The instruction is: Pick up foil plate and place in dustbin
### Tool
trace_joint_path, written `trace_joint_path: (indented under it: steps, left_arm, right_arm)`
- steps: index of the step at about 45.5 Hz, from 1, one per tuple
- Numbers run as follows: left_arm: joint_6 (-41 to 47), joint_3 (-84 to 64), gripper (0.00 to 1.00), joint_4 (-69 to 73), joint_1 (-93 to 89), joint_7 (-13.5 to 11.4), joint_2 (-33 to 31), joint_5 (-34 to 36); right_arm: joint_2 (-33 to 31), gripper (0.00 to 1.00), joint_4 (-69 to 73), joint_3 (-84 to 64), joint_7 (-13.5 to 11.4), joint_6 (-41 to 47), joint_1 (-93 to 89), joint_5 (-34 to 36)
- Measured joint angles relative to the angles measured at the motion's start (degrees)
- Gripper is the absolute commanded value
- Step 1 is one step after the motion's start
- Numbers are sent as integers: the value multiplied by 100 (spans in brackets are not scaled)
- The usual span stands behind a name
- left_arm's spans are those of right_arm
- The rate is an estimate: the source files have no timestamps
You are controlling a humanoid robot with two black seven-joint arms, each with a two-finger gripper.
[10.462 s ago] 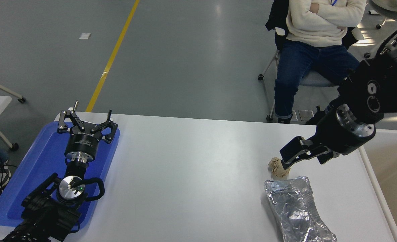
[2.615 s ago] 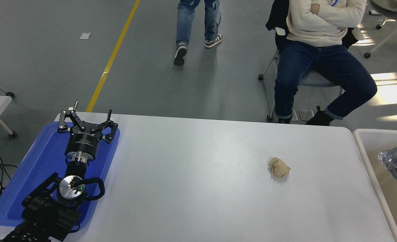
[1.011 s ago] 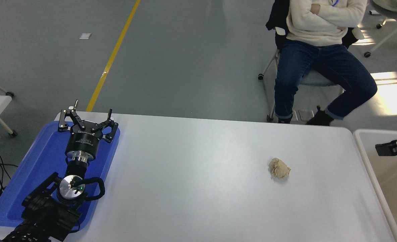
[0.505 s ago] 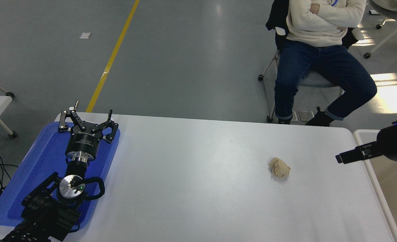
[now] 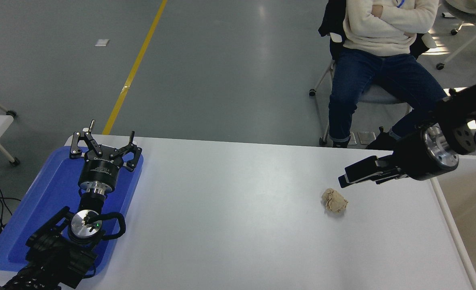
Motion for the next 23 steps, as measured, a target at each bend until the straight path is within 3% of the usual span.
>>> trace_joint_path:
  steps: [23]
  left_arm:
    - [10,-5,100,0,8,-10,0,0]
  right_arm:
    - [788,100,125,81,-47,771,321,1216]
